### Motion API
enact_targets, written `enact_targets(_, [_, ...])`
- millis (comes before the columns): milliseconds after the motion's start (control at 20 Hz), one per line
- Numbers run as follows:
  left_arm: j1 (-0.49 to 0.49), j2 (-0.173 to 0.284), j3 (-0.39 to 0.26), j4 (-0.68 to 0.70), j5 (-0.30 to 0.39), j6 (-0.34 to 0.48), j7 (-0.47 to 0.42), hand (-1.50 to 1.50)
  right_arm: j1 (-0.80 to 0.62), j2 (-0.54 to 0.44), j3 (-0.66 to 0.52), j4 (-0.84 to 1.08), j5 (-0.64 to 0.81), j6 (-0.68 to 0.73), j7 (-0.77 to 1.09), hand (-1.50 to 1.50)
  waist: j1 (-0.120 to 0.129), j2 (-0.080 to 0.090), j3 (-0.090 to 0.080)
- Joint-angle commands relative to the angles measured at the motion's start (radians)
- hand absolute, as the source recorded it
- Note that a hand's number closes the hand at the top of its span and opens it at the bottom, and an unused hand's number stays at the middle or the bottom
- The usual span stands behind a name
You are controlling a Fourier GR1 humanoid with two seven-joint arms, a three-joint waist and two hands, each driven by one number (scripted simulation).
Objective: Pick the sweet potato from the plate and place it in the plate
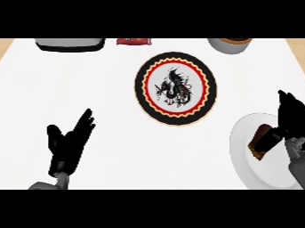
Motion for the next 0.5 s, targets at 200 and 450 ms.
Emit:
enact_targets(200, [0.023,0.018,0.053,0.004,0.012,-0.038,-0.006,0.0,0.001,0.159,0.006,0.062,0.097,0.038,0.143,-1.5,-0.008,0.0,-0.001])
enact_targets(450, [0.02,0.003,0.026,-0.03,-0.02,-0.017,0.041,0.0,-0.04,0.179,-0.021,0.155,0.161,0.085,0.137,-1.5,-0.005,0.001,-0.001])
